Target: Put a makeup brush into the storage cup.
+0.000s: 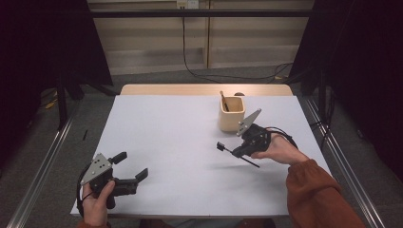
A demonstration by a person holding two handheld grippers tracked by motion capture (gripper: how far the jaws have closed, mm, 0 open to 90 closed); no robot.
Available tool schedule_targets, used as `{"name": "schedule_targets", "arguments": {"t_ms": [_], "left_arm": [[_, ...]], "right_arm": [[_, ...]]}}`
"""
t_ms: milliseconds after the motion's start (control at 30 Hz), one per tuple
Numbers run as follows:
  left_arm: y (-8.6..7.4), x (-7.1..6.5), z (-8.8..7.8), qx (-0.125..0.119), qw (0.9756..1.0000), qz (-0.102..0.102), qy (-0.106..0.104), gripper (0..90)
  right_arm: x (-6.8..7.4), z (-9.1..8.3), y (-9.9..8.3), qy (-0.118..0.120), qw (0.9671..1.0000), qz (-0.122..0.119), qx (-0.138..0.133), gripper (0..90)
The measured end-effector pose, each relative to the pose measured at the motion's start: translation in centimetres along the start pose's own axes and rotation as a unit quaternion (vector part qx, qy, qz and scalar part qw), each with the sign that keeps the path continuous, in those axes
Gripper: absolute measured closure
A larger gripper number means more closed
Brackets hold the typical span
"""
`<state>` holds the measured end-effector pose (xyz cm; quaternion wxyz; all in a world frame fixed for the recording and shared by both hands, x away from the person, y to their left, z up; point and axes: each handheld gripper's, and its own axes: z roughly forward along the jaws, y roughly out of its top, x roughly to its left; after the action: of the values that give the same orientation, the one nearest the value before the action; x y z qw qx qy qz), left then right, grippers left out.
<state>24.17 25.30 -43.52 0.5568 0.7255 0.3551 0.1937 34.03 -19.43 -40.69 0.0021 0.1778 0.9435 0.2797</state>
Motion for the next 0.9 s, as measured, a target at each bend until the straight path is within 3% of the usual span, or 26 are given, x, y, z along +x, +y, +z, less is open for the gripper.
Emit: {"name": "schedule_targets", "arguments": {"t_ms": [267, 500, 633, 767, 900], "left_arm": [[0.0, 0.0, 0.0, 0.0, 1.0, 0.002, -0.001, 1.5], [0.0, -0.1, 0.0, 0.0, 1.0, 0.003, -0.001, 1.5], [0.0, 0.0, 0.0, 0.0, 1.0, 0.004, -0.001, 1.5], [0.0, 0.0, 0.0, 0.0, 1.0, 0.005, 0.001, 1.5], [0.0, 0.0, 0.0, -0.004, 1.0, 0.002, 0.005, 1.4]], "right_arm": [[0.2, -0.8, -0.3, -0.013, 0.9987, 0.007, -0.049, 86.2], [0.2, -1.0, -0.6, -0.009, 0.9957, 0.015, -0.091, 86.2], [0.2, -1.2, -0.9, -0.02, 0.9929, 0.025, -0.114, 86.1], [0.1, -1.6, -1.2, -0.036, 0.9885, 0.047, -0.139, 86.1], [0.1, -2.3, -1.4, -0.042, 0.9802, 0.063, -0.183, 86.1]]}}
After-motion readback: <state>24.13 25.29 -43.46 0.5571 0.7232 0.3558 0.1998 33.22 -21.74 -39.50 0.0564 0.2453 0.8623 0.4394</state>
